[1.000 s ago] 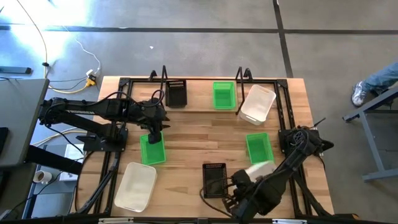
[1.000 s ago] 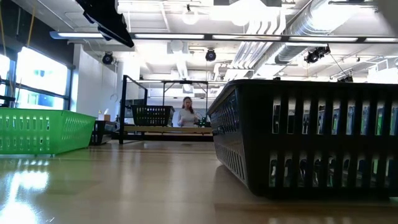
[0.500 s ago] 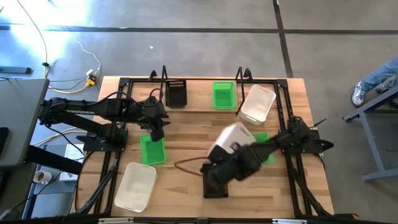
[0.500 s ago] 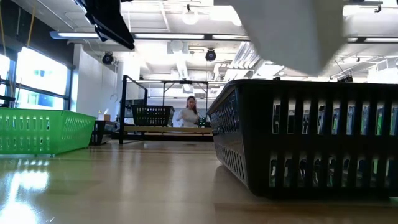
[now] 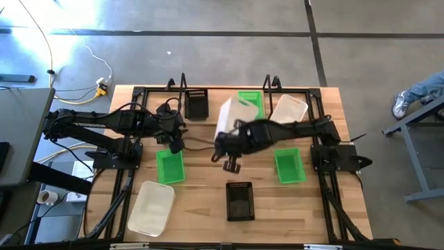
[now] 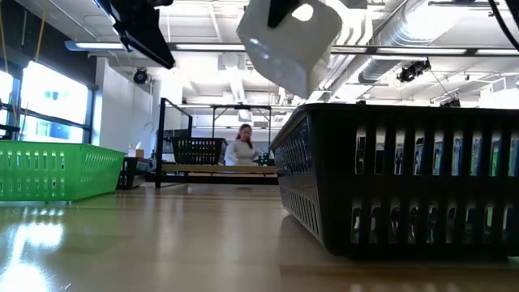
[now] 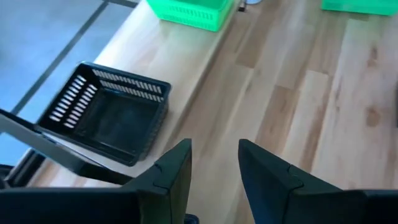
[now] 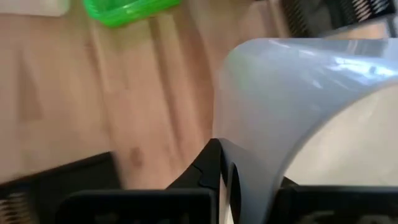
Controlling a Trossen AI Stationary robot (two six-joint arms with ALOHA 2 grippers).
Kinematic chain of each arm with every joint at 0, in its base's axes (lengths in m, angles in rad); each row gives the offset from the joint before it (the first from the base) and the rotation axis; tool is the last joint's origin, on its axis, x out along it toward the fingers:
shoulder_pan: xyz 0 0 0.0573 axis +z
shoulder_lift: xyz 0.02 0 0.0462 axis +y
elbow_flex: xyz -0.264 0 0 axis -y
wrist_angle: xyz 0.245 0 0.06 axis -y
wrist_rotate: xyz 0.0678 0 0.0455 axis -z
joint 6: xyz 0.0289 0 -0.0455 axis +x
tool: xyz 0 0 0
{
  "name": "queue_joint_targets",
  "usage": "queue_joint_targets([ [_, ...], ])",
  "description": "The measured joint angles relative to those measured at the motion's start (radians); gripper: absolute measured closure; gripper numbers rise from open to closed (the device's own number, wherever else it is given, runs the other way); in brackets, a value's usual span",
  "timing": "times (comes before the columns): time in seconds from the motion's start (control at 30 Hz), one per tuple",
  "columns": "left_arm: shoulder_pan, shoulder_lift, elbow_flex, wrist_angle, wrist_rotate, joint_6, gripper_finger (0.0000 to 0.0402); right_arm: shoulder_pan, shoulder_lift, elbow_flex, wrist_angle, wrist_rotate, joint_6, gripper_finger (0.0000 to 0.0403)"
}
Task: Stack baskets on shelf by color
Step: Put the bottom right white basket on the shelf
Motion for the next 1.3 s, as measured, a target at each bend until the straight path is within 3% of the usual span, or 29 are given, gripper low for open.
queue_joint_targets([
  [0.23, 0.0, 0.0, 0.0, 0.0, -0.038, -0.002, 0.028, -0.134, 0.0, 0.0, 0.044, -0.008, -0.238, 0.0403],
  [0.53, 0.0, 0.0, 0.0, -0.001, -0.091, 0.0, 0.028, -0.275, 0.029, 0.0, 0.144, -0.008, -0.423, 0.0403],
  [0.83, 0.0, 0.0, 0.0, -0.006, -0.105, 0.0, 0.028, -0.356, 0.092, -0.001, 0.144, -0.061, -0.495, 0.0403],
  [1.3, 0.0, 0.0, 0.0, -0.008, -0.112, -0.002, 0.028, -0.37, 0.201, -0.001, 0.13, -0.127, -0.534, 0.0403],
])
